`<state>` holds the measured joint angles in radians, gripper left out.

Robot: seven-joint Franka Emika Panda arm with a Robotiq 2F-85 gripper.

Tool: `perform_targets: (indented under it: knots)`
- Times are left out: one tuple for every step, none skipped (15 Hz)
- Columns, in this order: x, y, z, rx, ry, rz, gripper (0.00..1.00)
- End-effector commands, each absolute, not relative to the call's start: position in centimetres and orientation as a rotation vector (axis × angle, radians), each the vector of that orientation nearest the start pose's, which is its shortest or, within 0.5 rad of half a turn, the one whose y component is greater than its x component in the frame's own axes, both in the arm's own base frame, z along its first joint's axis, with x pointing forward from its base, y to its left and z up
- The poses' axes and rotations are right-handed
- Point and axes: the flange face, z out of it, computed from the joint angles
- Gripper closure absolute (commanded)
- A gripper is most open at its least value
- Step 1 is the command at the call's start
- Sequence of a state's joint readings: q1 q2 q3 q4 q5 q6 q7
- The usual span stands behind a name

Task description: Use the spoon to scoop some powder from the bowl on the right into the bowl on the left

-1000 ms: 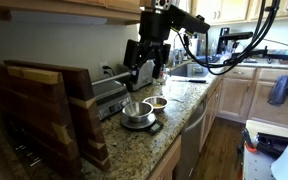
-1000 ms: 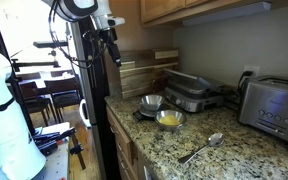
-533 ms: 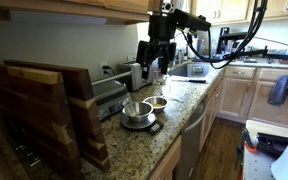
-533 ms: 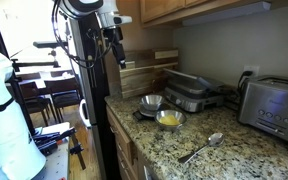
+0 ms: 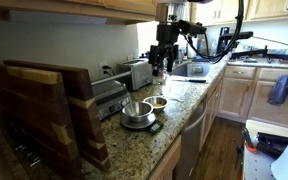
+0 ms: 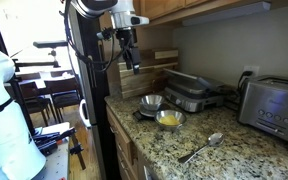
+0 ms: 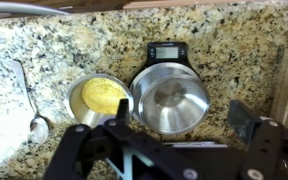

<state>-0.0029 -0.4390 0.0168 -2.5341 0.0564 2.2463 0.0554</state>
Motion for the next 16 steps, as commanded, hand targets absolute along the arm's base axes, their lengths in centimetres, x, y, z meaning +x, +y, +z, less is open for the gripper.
perform_targets:
  knots:
    - [42.1,-0.1,43.8,-3.093,0.103,-0.217,0.0]
    - [42.3,-0.5,43.5,-3.094,0.11,-0.207,0.0]
    - [42.4,-0.5,43.2,-3.094,0.109,-0.2,0.0]
    - [42.4,-0.4,43.2,-3.094,0.106,-0.199,0.0]
    - [42.4,-0.3,43.3,-3.095,0.102,-0.201,0.0]
    - [42.4,-0.2,43.3,-3.095,0.1,-0.201,0.0]
    - [42.4,-0.2,43.3,-3.095,0.101,-0.201,0.0]
    - [42.5,-1.4,43.4,-3.111,0.093,-0.179,0.0]
    - [42.7,-2.4,43.5,-3.114,0.11,-0.196,0.0]
    - [42.9,-4.0,43.5,-3.113,0.142,-0.189,0.0]
    - [43.1,-5.2,43.5,-3.11,0.166,-0.182,0.0]
    - [43.4,-6.9,43.3,-3.123,0.191,-0.19,0.0]
    - [43.7,-8.2,43.2,-3.135,0.212,-0.2,0.0]
    - [44.1,-10.1,42.6,-3.152,0.231,-0.206,0.0]
    - [44.4,-11.4,42.2,-3.164,0.226,-0.198,0.0]
    - [44.7,-13.0,41.1,-3.172,0.204,-0.183,0.0]
